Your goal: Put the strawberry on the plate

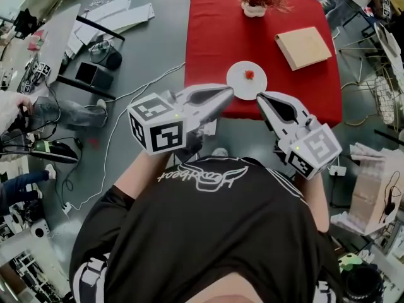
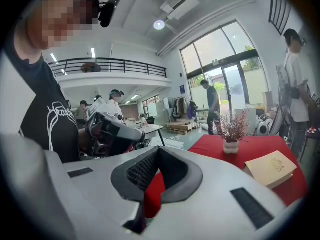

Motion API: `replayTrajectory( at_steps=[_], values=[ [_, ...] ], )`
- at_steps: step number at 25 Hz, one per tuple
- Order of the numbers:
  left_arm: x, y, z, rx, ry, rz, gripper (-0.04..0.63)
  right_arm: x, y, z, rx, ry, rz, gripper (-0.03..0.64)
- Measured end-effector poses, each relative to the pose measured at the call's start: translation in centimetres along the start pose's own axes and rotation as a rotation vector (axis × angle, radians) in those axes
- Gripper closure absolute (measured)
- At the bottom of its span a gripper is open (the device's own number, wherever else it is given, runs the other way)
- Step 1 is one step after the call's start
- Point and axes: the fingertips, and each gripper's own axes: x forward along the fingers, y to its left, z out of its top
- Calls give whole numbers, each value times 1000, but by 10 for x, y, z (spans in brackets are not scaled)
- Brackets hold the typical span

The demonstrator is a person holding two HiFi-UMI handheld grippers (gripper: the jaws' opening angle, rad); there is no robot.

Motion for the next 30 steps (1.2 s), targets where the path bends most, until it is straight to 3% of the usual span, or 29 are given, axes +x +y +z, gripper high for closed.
replayTrajectory(
  at_steps=[8,30],
  values=[
    [0,-35,-6,28,-12,23,588,-31,14,1,20,-27,-1,609],
    [-24,-165,-87,36,-59,71,588,-141,107,-27,47,-81,72,609]
  ],
)
